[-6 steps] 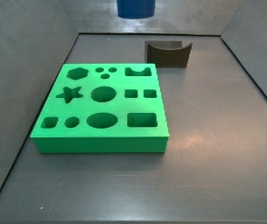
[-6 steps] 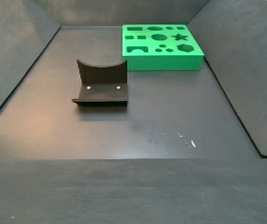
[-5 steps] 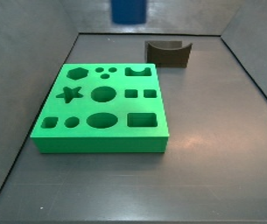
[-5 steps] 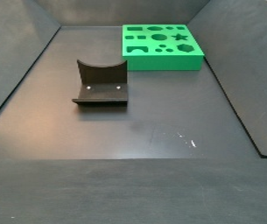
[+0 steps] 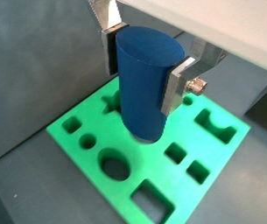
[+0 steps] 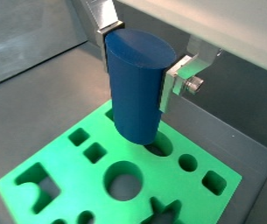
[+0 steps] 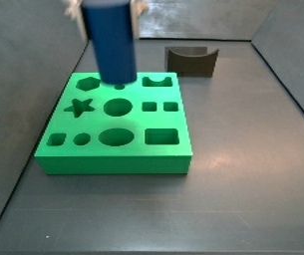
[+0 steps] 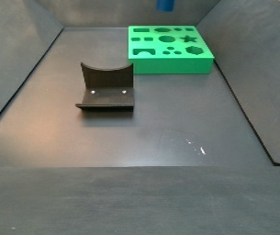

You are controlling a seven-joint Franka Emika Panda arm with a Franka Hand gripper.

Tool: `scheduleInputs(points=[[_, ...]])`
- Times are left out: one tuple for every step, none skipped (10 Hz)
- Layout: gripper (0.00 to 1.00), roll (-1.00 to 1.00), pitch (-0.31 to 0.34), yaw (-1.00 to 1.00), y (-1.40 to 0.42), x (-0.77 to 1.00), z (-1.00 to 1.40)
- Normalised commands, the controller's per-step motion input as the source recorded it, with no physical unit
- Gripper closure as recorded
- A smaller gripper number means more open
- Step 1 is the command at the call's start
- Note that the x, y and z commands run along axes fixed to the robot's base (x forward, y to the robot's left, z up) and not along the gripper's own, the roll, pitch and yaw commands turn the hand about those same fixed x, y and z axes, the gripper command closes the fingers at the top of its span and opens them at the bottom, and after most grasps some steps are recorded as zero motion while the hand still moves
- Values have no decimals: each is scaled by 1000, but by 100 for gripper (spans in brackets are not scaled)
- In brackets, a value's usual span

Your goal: Insert the oval object.

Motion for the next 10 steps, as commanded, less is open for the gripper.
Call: scheduleInputs(points=[[100, 73, -281, 0, -454, -137, -720], [100, 127, -210, 0, -420, 0, -834], [100, 193, -126, 0, -291, 0, -874], [100, 191, -103, 29, -346, 0, -929], [100, 223, -119, 0, -343, 0, -849], [100, 231, -116, 0, -277, 71, -789], [100, 239, -19, 0, -134, 211, -574], [100, 241, 0, 0, -3, 154, -483], [100, 201, -34, 0, 0, 51, -531], [100, 194, -66, 0, 0, 0, -543]])
